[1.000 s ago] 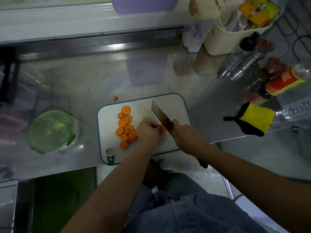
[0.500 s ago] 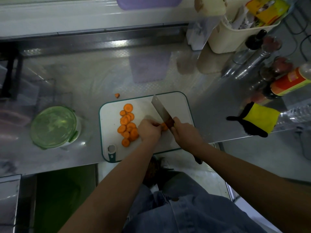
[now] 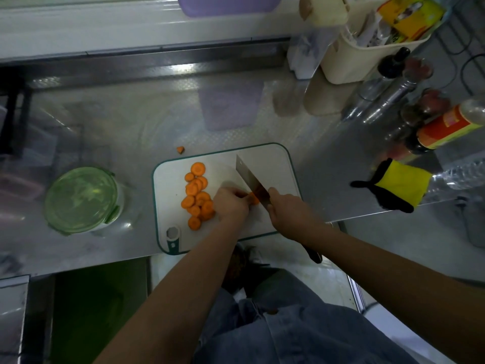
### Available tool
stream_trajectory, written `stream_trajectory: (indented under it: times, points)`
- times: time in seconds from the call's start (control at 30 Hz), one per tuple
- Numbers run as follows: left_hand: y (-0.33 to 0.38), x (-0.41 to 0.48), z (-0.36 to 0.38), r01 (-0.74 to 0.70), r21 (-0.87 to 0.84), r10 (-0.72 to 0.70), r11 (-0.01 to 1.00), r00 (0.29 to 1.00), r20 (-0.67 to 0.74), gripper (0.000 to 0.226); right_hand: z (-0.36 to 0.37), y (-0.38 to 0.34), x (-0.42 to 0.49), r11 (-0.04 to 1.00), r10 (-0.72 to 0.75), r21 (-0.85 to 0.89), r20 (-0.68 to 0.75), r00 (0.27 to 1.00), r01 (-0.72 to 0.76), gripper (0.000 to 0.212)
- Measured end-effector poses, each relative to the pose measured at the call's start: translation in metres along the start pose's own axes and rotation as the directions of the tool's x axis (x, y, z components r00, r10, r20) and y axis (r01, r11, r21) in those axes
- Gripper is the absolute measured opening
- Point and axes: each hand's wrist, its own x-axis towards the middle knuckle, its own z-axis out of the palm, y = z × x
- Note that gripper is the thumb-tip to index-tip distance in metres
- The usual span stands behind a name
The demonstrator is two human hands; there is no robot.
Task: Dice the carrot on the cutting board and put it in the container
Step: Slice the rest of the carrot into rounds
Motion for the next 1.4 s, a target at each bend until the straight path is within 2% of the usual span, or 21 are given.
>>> stream_trajectory:
  times: [0.3,0.57,0.7,1.1,1.4]
  points:
    - [0.000,-0.001,0.001,-0.031,0.032,0.032,0.999,0.999,-0.028,0.013,0.021,-0.002,0.008,0.998,0.048,0.040,-0.066,0.997,-0.045,0.026]
    - [-0.003,-0.007,0.001,-0.031,0.061,0.034,0.998,0.998,-0.051,0.025,0.002,0.000,0.011,0.998,-0.008,0.061,-0.100,0.995,0.014,0.027]
    - [-0.004,-0.006,0.001,-0.006,0.058,0.009,0.998,0.998,-0.054,0.027,-0.005,-0.002,0.005,0.999,-0.031,0.037,-0.051,0.998,0.033,0.027]
    - [0.002,-0.007,-0.002,0.007,0.014,-0.007,1.000,1.000,-0.009,0.021,0.003,-0.008,0.001,1.000,0.015,0.016,-0.005,1.000,-0.015,0.024]
    - [0.003,-0.007,-0.005,0.000,0.053,0.000,0.999,1.000,-0.011,0.019,0.017,-0.004,0.008,0.998,0.019,0.057,-0.079,0.997,-0.014,0.027]
